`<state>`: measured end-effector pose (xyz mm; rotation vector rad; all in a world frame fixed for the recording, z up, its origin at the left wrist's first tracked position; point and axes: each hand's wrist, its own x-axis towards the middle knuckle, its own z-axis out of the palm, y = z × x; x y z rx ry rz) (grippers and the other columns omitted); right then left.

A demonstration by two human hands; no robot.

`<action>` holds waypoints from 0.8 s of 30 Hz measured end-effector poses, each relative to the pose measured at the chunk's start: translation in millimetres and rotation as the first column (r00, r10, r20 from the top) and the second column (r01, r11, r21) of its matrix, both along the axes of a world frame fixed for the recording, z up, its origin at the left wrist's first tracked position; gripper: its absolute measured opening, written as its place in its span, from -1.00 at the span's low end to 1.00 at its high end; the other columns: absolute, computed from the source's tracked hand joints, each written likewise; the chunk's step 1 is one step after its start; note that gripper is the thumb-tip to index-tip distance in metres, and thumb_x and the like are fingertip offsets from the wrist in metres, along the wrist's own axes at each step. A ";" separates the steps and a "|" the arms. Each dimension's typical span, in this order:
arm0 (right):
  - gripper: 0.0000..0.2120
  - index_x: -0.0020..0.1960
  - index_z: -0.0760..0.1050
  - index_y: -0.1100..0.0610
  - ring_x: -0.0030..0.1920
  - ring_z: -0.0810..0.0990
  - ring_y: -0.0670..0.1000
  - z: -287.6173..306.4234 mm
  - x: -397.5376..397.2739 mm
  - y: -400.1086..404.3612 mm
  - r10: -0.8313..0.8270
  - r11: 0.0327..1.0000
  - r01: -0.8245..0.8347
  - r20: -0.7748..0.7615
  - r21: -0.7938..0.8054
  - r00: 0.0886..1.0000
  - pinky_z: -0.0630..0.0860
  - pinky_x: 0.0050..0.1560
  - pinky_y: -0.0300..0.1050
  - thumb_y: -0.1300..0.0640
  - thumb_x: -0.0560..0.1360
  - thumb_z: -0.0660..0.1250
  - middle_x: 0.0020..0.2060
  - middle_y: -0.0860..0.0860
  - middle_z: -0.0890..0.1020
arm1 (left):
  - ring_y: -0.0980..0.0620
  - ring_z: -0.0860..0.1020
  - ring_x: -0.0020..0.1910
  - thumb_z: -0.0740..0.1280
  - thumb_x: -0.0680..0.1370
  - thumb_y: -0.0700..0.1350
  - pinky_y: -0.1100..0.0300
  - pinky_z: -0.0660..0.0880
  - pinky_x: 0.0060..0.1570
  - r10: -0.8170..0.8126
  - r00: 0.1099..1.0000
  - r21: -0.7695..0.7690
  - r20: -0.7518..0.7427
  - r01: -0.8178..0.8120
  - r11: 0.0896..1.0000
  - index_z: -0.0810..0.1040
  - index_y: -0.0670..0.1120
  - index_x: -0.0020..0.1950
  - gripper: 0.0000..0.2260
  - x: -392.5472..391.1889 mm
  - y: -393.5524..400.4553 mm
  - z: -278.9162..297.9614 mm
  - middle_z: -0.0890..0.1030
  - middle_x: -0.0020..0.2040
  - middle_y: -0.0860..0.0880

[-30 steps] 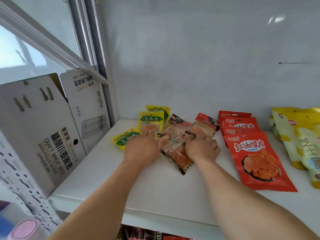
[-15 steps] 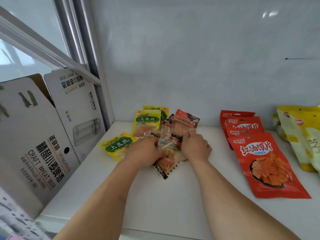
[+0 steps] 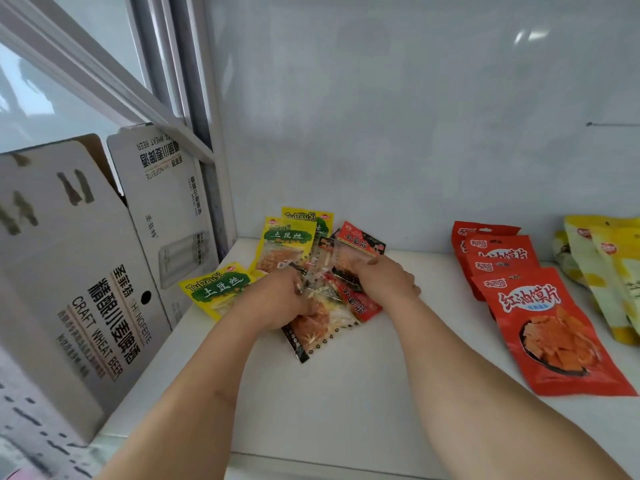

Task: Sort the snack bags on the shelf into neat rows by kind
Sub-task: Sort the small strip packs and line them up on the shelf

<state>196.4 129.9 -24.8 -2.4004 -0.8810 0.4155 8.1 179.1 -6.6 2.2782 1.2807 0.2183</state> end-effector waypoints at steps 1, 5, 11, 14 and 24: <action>-0.44 0.38 0.43 -0.04 0.36 0.36 0.23 1.1 -1.3 0.0 0.004 1.000 -0.004 0.015 -0.002 1.000 0.29 0.31 0.10 -0.30 0.49 0.14 0.33 0.09 0.49 | 0.02 0.47 -0.21 0.46 0.51 0.06 0.12 0.35 -0.30 -0.003 1.000 -0.003 0.008 0.003 1.000 0.37 0.01 -0.08 -0.72 -0.9 0.5 -0.4 0.50 -0.15 0.00; -0.44 0.33 0.42 -0.04 0.32 0.40 0.22 2.3 -5.5 -1.3 0.024 1.000 -0.023 0.040 -0.021 0.999 0.31 0.26 0.10 -0.32 0.45 0.26 0.30 0.08 0.51 | 0.02 0.44 -0.21 0.48 0.49 0.03 0.11 0.33 -0.27 -0.005 0.999 -0.011 0.035 0.006 1.000 0.35 0.00 -0.15 -0.70 -4.8 3.0 -1.5 0.49 -0.17 0.00; -0.02 0.47 0.15 0.11 0.37 0.40 0.20 14.5 -9.3 5.2 -0.014 0.995 0.012 -0.015 -0.100 1.000 0.34 0.32 0.10 -0.40 0.29 0.41 0.35 0.10 0.47 | -0.05 0.49 -0.03 0.48 0.48 0.05 0.04 0.46 -0.03 -0.016 1.000 0.060 0.023 0.014 0.998 0.44 -0.02 -0.07 -0.74 -12.4 5.8 -1.0 0.51 -0.02 -0.02; 0.08 0.44 0.17 0.13 0.28 0.48 0.20 12.7 -10.3 12.7 -0.021 0.998 0.015 -0.097 -0.061 0.995 0.43 0.28 0.15 -0.39 0.12 0.47 0.25 0.10 0.52 | -0.07 0.38 0.19 0.47 0.48 0.09 0.03 0.43 0.12 -0.016 1.000 0.150 -0.010 0.017 0.988 0.45 0.02 -0.03 -0.74 -15.6 4.9 -1.3 0.42 0.10 0.01; -0.08 0.25 0.40 0.18 0.07 0.61 0.16 4.2 -1.3 -1.5 -0.006 1.000 0.006 -0.150 0.000 0.989 0.54 0.16 0.11 -0.32 0.08 0.54 0.08 0.10 0.61 | -0.05 0.51 -0.10 0.48 0.47 0.02 0.06 0.45 -0.11 0.003 1.000 0.104 0.009 -0.004 0.995 0.37 0.01 -0.15 -0.72 -14.8 -1.4 11.0 0.54 -0.09 0.00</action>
